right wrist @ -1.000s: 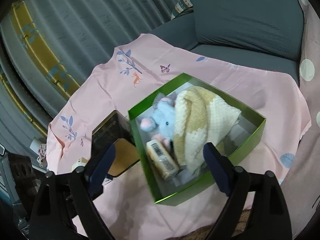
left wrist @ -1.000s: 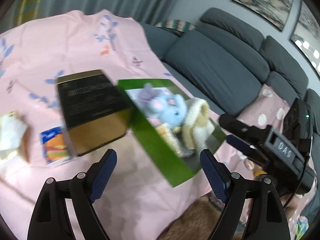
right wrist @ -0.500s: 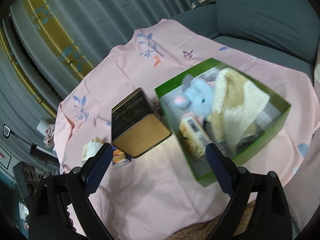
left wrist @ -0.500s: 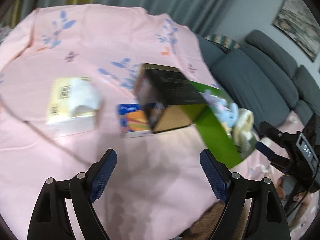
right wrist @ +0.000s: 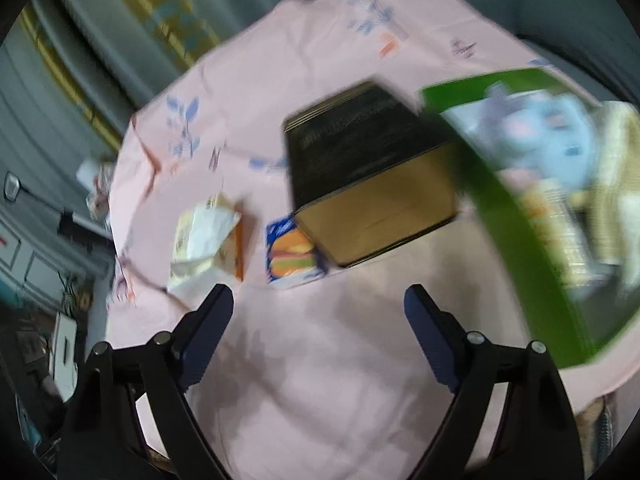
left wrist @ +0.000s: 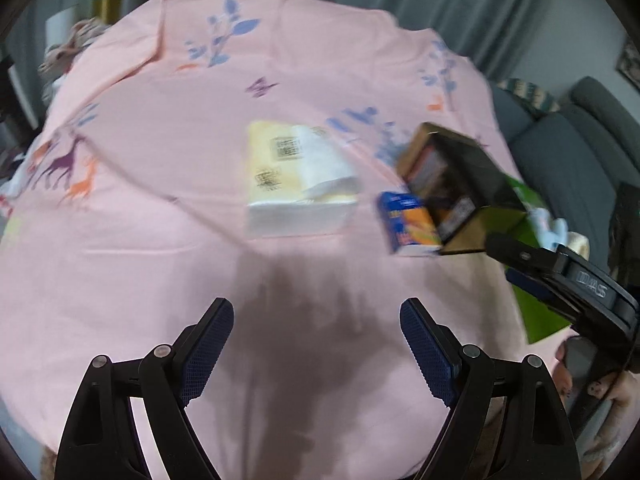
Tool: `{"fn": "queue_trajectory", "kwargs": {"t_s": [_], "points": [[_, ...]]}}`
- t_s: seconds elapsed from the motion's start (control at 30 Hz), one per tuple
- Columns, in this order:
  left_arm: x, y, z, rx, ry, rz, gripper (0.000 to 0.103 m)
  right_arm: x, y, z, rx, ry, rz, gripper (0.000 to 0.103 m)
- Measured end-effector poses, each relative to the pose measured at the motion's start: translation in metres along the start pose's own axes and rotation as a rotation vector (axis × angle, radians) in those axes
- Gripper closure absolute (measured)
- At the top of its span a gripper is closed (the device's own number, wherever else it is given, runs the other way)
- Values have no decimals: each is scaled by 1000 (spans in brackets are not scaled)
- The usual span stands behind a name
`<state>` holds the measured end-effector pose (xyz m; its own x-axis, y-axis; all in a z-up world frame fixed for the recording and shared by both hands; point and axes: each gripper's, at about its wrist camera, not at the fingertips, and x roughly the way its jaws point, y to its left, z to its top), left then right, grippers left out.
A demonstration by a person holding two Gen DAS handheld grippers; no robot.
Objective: Organize soft objects
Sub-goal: 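Move the right gripper back to the blue Tempo tissue pack, then grasp the blue Tempo tissue pack with the right gripper and lift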
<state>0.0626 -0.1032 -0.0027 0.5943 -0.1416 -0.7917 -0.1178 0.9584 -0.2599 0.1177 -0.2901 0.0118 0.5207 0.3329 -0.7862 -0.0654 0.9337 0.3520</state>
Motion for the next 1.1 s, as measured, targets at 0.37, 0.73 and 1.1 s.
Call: {"fn": "queue_trajectory", "kwargs": {"t_s": [0.37,0.73,1.1], "points": [[-3,52,-11,-89,21,28,17,75,49,14,-178,19,-184,32],[-1,48,-9,-70,27,6,17,110,44,17,-223,91,-245,53],[-1,44,-14,-80,35,-4,17,65,50,-28,-216,222,3,53]]}}
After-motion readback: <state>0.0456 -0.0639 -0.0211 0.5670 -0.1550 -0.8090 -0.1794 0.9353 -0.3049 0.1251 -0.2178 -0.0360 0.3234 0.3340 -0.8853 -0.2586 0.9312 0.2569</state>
